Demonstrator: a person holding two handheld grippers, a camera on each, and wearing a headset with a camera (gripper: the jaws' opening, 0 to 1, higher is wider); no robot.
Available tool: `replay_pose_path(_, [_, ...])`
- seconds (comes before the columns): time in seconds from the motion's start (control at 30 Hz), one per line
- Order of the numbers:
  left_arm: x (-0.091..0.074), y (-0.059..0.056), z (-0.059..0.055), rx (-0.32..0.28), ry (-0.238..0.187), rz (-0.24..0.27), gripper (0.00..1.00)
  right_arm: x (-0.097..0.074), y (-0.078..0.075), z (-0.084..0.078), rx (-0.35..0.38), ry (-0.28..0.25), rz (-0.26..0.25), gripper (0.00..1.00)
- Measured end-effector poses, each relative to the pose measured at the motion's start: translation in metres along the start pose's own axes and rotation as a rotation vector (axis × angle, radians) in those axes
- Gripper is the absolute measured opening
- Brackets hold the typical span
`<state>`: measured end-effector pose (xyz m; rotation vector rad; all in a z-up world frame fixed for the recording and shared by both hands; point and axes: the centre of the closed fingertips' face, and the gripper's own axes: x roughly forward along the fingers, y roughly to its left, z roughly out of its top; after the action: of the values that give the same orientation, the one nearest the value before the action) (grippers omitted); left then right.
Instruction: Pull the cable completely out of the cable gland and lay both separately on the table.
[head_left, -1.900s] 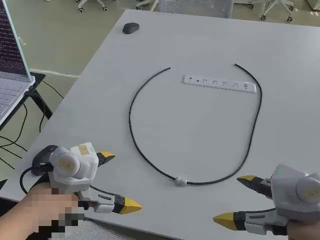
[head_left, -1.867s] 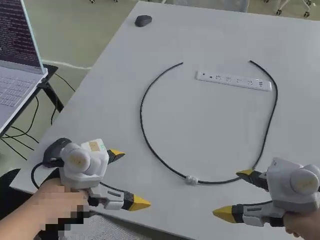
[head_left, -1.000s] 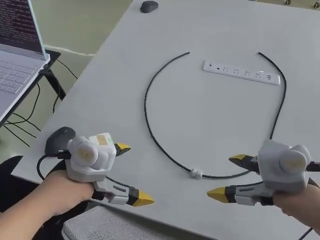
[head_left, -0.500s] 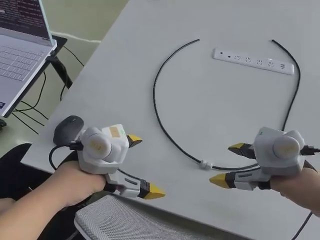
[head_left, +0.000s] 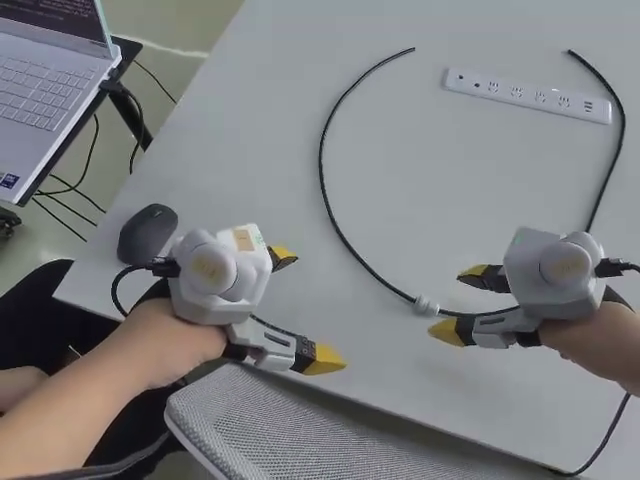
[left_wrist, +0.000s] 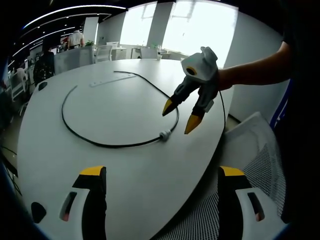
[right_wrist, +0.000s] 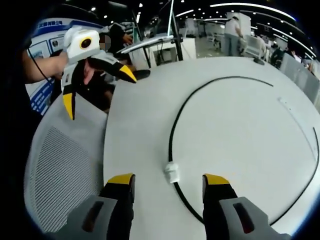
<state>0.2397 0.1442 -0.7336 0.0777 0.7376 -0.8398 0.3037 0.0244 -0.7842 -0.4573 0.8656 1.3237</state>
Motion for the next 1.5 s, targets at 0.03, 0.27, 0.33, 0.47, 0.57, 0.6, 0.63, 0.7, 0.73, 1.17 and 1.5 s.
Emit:
replay_pose_path(0.03, [0.0,0.0,-0.001,0.0,0.002,-0.003,0.92,0.001,0.0,-0.001,-0.001,0.004,0.002,0.52])
replay_pose_path(0.27, [0.001,0.0,-0.003,-0.003,0.001,-0.01,0.91,0.011,-0.001,-0.008,-0.035,0.051,0.017,0.44])
replay_pose_path(0.33, [0.001,0.0,-0.004,-0.006,0.002,-0.015,0.91,0.014,-0.002,-0.008,-0.038,0.056,0.019,0.42])
replay_pose_path(0.47, [0.0,0.001,-0.004,-0.008,-0.002,-0.014,0.92,0.017,-0.005,-0.008,-0.038,0.059,0.018,0.37])
replay_pose_path(0.57, [-0.001,0.001,-0.005,-0.009,0.001,-0.015,0.92,0.02,-0.006,-0.009,-0.028,0.07,0.028,0.31])
replay_pose_path(0.6, [-0.001,0.001,-0.005,-0.009,-0.001,-0.014,0.92,0.021,-0.005,-0.01,-0.025,0.077,0.035,0.29])
replay_pose_path(0.63, [-0.001,0.001,-0.005,-0.01,0.0,-0.016,0.91,0.021,-0.004,-0.011,-0.028,0.079,0.033,0.28])
replay_pose_path(0.7, [-0.002,0.001,-0.006,-0.009,0.005,-0.015,0.91,0.023,-0.004,-0.012,-0.036,0.086,0.034,0.26])
replay_pose_path(0.73, [-0.002,0.0,-0.007,-0.009,0.007,-0.017,0.91,0.023,-0.003,-0.012,-0.039,0.089,0.035,0.25])
replay_pose_path(1.17, [-0.004,0.001,-0.01,-0.012,0.02,-0.034,0.87,0.031,-0.007,-0.017,-0.073,0.122,0.034,0.15])
replay_pose_path(1.5, [-0.004,0.001,-0.009,-0.008,0.023,-0.047,0.84,0.033,-0.007,-0.018,-0.083,0.134,0.033,0.1])
